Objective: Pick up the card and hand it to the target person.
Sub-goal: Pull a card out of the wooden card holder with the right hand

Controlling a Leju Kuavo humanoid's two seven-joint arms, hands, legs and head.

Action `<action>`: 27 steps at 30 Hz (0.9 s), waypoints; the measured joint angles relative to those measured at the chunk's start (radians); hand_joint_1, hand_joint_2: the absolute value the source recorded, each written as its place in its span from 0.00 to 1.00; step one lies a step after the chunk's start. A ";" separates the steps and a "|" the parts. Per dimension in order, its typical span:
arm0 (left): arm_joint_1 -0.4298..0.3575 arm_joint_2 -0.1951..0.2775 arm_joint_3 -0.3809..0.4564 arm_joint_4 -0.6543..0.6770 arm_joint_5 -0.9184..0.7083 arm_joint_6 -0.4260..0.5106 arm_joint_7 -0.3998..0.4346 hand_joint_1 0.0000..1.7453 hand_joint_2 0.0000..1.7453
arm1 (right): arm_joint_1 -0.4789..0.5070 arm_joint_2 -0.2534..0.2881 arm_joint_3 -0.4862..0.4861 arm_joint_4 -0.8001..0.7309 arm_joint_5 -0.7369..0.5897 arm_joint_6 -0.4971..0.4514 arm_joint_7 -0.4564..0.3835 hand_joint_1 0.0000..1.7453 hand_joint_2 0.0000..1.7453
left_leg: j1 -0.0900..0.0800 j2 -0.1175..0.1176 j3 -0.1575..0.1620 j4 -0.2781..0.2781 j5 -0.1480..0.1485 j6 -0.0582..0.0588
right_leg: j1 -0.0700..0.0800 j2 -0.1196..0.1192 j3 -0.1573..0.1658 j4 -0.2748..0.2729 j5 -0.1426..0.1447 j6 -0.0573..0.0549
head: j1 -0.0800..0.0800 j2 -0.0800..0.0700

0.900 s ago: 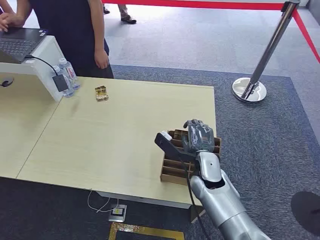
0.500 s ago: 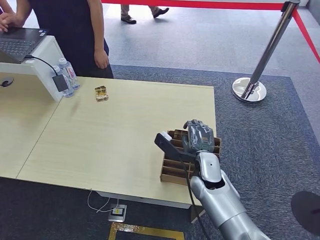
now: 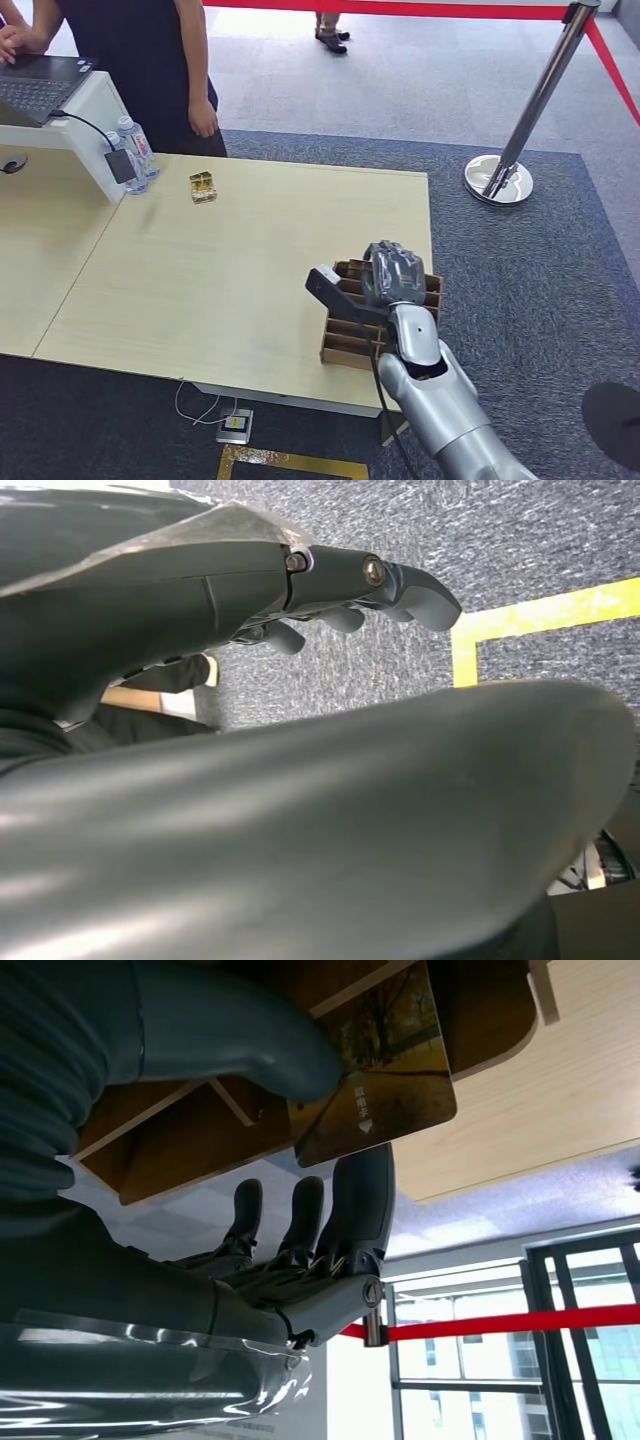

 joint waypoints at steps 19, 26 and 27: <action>0.000 0.001 -0.003 0.000 -0.003 -0.005 0.007 0.00 0.00 | 0.030 0.000 0.000 -0.059 0.021 -0.002 -0.002 0.99 1.00 | 0.000 0.000 0.000 0.000 0.000 0.000 | 0.000 0.000 0.000 0.000 0.000 0.000 | 0.000 0.000; 0.000 0.001 -0.003 0.000 -0.002 -0.004 0.003 0.00 0.00 | 0.034 0.000 0.000 -0.082 0.021 -0.004 -0.014 1.00 1.00 | 0.000 0.000 0.000 0.000 0.000 0.000 | 0.000 0.000 0.000 0.000 0.000 0.000 | 0.000 0.000; 0.000 0.001 -0.003 0.000 -0.002 -0.004 0.003 0.00 0.00 | 0.034 0.000 0.000 -0.086 0.020 -0.004 -0.018 1.00 1.00 | 0.000 0.000 0.000 0.000 0.000 0.000 | 0.000 0.000 0.000 0.000 0.000 0.000 | 0.000 0.000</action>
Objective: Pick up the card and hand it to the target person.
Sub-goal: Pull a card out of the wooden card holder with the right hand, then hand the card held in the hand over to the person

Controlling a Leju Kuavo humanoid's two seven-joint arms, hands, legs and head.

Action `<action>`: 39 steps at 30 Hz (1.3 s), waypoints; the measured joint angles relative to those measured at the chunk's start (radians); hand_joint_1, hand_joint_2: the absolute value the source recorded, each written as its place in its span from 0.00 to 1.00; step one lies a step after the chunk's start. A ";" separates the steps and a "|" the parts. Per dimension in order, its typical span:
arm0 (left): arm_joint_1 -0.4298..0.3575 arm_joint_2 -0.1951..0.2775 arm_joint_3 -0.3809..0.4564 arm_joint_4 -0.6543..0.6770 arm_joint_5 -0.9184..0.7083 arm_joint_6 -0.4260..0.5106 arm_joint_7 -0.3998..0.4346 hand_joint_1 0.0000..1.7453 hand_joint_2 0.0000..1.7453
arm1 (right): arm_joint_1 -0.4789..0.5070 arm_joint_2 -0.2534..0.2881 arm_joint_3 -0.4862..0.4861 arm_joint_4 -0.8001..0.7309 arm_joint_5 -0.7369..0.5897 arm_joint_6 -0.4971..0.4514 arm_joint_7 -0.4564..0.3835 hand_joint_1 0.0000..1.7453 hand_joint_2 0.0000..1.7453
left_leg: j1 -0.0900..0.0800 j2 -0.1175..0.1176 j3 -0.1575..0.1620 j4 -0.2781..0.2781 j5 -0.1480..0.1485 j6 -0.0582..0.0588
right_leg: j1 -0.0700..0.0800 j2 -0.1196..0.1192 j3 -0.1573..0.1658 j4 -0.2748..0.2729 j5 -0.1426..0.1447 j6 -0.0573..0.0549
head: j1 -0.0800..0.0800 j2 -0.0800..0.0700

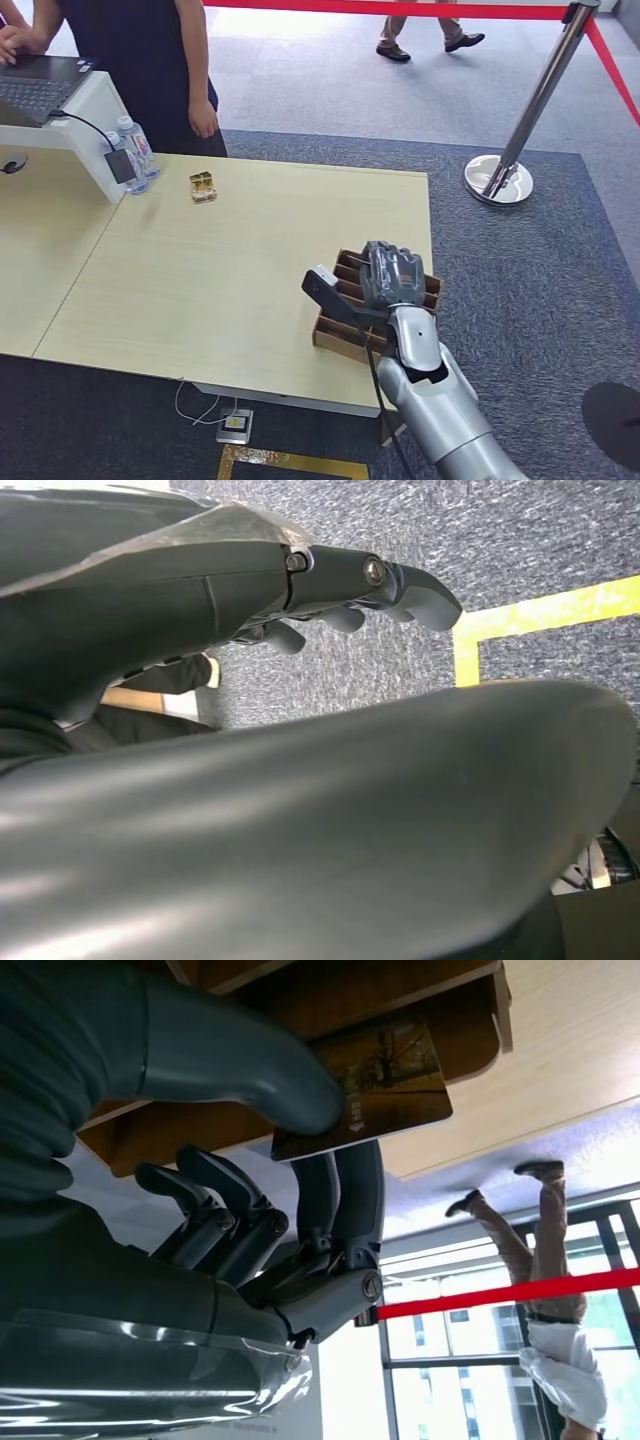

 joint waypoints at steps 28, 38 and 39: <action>-0.003 0.004 0.000 0.000 0.024 -0.005 -0.020 0.00 0.00 | -0.050 -0.041 0.060 -0.286 -0.084 0.029 -0.110 1.00 1.00 | 0.000 0.000 0.000 0.000 0.000 0.000 | 0.000 0.000 0.000 0.000 0.000 0.000 | 0.000 0.000; -0.006 0.004 0.000 0.000 0.012 -0.009 -0.025 0.00 0.00 | -0.158 0.002 0.114 -0.279 -0.120 0.006 -0.190 1.00 1.00 | 0.000 0.000 -0.001 0.000 0.000 0.000 | 0.000 0.000 0.000 0.000 0.000 0.000 | 0.000 0.000; -0.006 0.004 0.000 0.000 0.010 -0.010 -0.025 0.00 0.00 | -0.171 0.009 0.116 -0.270 -0.127 0.003 -0.197 1.00 1.00 | 0.000 0.000 -0.001 0.000 0.000 0.000 | 0.000 0.000 0.000 0.000 0.000 0.000 | 0.000 0.000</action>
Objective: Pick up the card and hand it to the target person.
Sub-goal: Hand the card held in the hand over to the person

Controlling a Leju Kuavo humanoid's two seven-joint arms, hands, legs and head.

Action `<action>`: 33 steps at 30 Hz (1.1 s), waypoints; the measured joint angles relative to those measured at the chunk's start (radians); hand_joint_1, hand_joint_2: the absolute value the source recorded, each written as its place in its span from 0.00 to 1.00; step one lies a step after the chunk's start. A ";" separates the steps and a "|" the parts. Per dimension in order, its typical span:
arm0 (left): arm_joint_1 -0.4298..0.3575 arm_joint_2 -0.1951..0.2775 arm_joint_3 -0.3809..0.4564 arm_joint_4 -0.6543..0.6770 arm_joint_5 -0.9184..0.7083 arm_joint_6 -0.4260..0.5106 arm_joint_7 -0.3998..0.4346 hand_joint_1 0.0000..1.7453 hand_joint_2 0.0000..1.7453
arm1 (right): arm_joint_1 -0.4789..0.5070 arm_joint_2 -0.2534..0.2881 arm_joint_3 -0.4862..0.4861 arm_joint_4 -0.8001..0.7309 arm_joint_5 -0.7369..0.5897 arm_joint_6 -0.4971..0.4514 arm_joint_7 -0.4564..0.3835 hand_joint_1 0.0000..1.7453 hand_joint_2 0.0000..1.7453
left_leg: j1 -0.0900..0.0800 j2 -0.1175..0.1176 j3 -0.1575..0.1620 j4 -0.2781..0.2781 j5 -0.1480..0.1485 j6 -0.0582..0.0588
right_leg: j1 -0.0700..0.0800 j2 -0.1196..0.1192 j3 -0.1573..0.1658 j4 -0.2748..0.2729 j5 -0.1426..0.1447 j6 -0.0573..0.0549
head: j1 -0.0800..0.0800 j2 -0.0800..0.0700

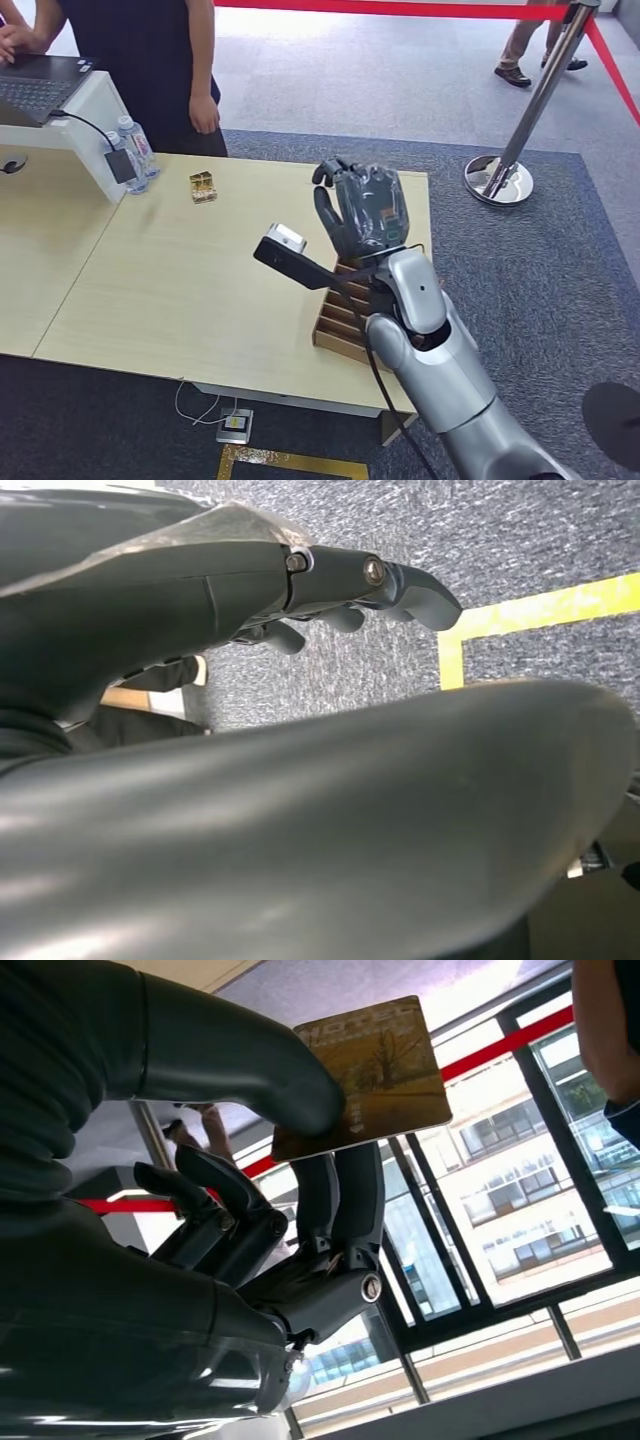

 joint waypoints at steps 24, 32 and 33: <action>-0.005 -0.005 -0.010 0.000 -0.022 0.029 -0.008 0.00 0.00 | -0.188 0.131 0.008 0.355 -0.041 -0.140 -0.047 1.00 1.00 | 0.000 0.000 0.000 0.000 0.000 0.000 | 0.000 0.000 0.000 0.000 0.000 0.000 | 0.000 0.000; -0.005 -0.008 -0.024 0.000 -0.029 0.030 -0.005 0.00 0.00 | -0.193 0.140 -0.007 0.412 -0.033 -0.159 -0.043 1.00 1.00 | 0.000 0.000 0.000 0.000 0.000 0.000 | 0.000 0.000 0.000 0.000 0.000 0.000 | 0.000 0.000; -0.005 -0.008 -0.024 0.000 -0.027 0.031 -0.005 0.00 0.00 | -0.193 0.142 -0.008 0.416 -0.032 -0.160 -0.045 1.00 1.00 | 0.000 0.000 0.000 0.000 0.000 0.000 | 0.000 0.000 -0.001 0.000 0.000 0.000 | 0.000 0.000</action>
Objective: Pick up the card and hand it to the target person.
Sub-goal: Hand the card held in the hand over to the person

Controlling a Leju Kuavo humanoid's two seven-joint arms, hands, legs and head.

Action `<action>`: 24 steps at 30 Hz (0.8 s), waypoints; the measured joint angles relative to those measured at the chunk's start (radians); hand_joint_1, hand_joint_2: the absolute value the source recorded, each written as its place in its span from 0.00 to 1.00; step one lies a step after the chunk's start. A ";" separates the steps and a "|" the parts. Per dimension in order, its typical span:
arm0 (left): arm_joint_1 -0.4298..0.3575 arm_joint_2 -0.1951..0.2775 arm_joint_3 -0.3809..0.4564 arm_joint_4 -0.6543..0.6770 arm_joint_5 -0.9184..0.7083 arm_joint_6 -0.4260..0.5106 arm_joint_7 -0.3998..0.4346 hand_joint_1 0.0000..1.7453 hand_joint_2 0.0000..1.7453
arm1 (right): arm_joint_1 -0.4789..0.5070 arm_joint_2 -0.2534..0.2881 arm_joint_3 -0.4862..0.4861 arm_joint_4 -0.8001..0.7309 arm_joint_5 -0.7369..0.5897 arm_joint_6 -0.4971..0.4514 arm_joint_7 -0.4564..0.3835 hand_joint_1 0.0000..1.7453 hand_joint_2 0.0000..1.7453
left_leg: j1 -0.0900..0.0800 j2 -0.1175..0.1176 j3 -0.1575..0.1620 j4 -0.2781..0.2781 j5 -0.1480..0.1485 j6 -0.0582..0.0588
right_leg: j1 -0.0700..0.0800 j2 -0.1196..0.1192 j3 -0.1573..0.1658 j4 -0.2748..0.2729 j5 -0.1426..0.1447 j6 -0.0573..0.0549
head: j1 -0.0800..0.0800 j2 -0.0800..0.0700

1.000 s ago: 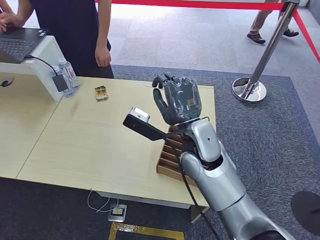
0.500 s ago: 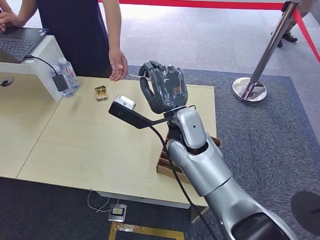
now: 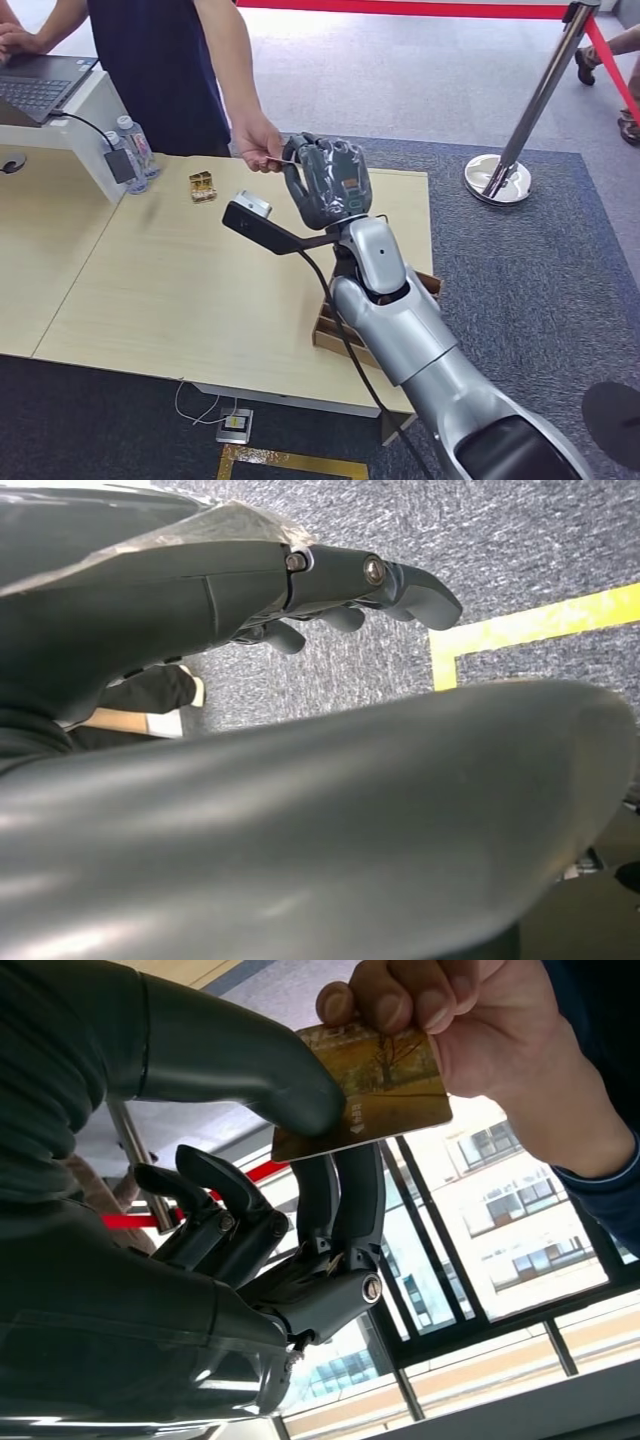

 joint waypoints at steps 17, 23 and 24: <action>-0.001 0.000 0.000 0.000 0.010 0.007 0.024 0.00 0.00 | -0.026 0.044 -0.006 0.087 -0.006 0.008 -0.024 0.03 1.00 | 0.000 0.000 0.000 0.000 0.000 0.000 | 0.000 0.000 0.000 0.000 0.000 0.000 | 0.000 0.000; 0.000 0.000 0.000 0.000 0.010 0.007 0.024 0.00 0.00 | -0.032 0.050 -0.025 0.093 -0.064 0.042 -0.037 0.00 1.00 | 0.000 0.000 0.000 0.000 0.000 0.000 | 0.000 0.000 0.000 0.000 0.000 0.000 | 0.000 0.000; 0.000 0.000 0.000 0.000 0.010 0.007 0.024 0.00 0.00 | -0.031 0.050 -0.027 0.092 -0.069 0.047 -0.039 0.00 1.00 | 0.000 0.000 0.000 0.000 0.000 0.000 | 0.000 0.000 0.000 0.000 0.000 0.000 | 0.000 0.000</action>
